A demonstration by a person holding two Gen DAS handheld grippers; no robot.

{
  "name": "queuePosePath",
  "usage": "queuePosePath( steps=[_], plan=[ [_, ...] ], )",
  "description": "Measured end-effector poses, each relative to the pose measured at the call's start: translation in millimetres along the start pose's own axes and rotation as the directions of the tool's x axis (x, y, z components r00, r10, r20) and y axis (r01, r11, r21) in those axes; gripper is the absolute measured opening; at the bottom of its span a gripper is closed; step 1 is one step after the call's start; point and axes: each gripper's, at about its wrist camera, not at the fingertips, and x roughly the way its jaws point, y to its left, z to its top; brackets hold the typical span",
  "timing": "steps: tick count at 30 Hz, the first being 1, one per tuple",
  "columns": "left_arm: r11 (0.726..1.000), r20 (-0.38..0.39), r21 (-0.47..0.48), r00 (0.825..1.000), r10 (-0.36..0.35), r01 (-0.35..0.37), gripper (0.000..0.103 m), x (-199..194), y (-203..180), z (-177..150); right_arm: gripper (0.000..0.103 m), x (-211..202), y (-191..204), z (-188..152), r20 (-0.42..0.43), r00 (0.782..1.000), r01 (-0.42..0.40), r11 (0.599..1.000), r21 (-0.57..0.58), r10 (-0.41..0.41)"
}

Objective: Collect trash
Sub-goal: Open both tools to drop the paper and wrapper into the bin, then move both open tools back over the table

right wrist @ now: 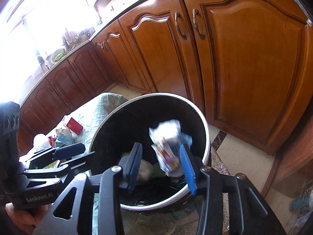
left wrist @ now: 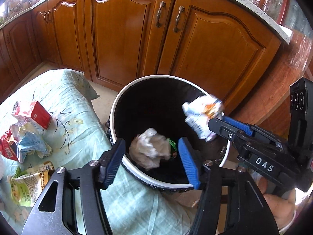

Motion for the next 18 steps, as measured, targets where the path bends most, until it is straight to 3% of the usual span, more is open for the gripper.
queuePosePath(
  steps=[4, 11, 18],
  plan=[
    [1.0, 0.003, -0.011, 1.0, -0.005, 0.005, 0.063, -2.7, 3.5, -4.8, 0.047, -5.1, -3.3, -3.3, 0.011, 1.0, -0.014, 0.999, 0.028, 0.014],
    [0.997, 0.048, -0.072, 0.999, -0.016, 0.02, 0.064, -31.0, 23.1, -28.4, 0.079, -19.2, 8.4, -16.8, 0.047, 0.997, -0.069, 0.996, 0.049, 0.067],
    [0.988, 0.087, -0.157, 0.996, 0.007, 0.007, 0.065, -70.3, 59.2, -70.5, 0.082, -32.1, 38.5, -36.3, 0.062, 0.988, -0.147, 0.988, 0.054, 0.144]
  ],
)
